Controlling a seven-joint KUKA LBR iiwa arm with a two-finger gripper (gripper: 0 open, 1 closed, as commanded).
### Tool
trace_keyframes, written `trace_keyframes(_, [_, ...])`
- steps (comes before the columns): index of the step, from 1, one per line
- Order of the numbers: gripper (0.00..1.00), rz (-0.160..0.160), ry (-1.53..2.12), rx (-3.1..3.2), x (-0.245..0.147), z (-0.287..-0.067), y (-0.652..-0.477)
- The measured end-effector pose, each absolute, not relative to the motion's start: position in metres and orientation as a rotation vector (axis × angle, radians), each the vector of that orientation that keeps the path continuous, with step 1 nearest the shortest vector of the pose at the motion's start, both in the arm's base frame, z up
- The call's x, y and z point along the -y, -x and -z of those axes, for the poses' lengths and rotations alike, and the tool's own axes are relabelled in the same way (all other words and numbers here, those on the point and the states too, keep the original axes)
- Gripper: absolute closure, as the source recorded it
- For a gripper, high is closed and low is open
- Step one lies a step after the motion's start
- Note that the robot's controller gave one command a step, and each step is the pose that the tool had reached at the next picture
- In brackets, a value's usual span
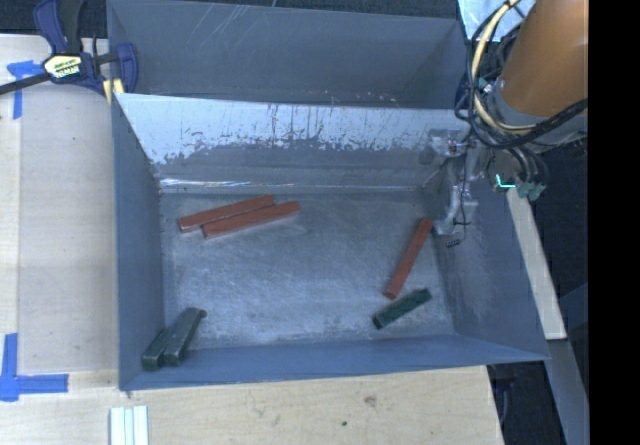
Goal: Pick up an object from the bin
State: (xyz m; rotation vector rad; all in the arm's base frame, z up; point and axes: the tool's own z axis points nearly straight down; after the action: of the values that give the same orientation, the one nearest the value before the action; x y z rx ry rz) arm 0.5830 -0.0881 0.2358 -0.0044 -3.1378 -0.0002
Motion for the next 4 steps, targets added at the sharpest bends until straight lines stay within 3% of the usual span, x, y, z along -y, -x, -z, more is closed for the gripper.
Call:
trace_keyframes(2, [0.00, -0.001, 0.003, 3.147, 0.088, -0.238, -0.584])
trace_keyframes(3, [0.00, 0.005, 0.013, 3.129, 0.112, -0.229, -0.575])
trace_keyframes(4, [0.00, -0.004, -0.094, 3.149, 0.111, -0.184, -0.568])
